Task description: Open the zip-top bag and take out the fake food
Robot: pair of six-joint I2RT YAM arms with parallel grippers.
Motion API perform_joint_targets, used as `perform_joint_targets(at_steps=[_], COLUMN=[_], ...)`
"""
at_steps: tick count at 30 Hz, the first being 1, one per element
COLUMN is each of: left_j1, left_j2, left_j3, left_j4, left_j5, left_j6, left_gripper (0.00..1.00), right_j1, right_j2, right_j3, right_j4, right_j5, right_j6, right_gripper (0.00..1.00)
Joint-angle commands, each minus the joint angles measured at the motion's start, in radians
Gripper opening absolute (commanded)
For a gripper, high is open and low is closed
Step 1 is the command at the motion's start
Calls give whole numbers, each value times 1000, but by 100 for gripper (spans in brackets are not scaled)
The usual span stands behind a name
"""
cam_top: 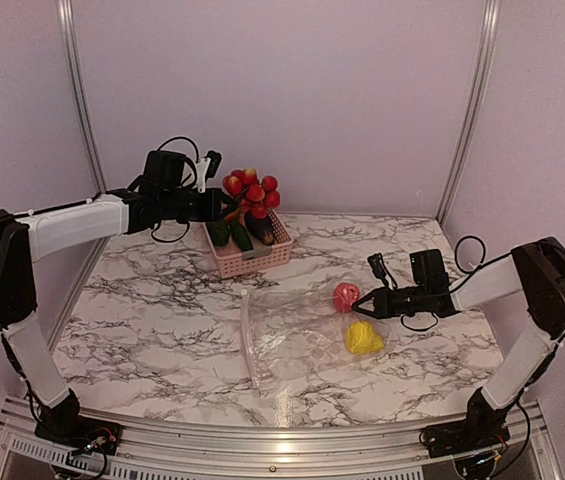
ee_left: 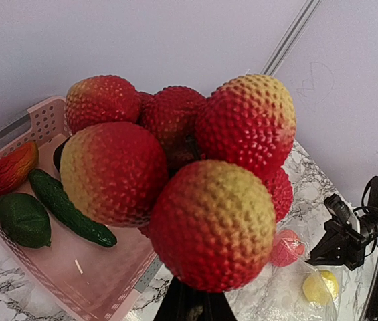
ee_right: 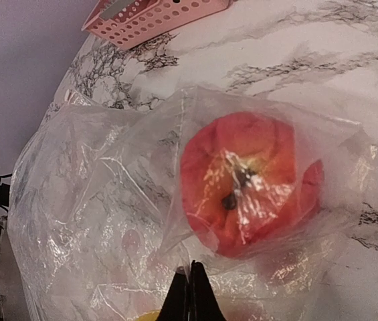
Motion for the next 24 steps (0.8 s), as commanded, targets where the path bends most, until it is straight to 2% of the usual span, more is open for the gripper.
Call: perform_joint_targets(at_steps=[1,10,20,22,24], left_j1=[15,62,83,89,90], left_j2=[102,308,477,504,516], left_j3=[108,278,445,479,500], left_j4=[-74,-202,-345,-381,-406], left_j5=[96,219,229,191,153], left_j6=[61,173,268,282,281], left_gripper=[0,0,0,5,18], right_j1=[-8,-8,-8,-8,-8], right_j2=[-6,3,11,11,11], right_j3=[-1,0,6,6,6], right_j4=[-1,-1,-7,-8,-9], right_j5=[-8,-10,-10,-9,-10], right_j6=[-9,-12,-12,-12,-12], right_gripper=[0,0,0,0,0])
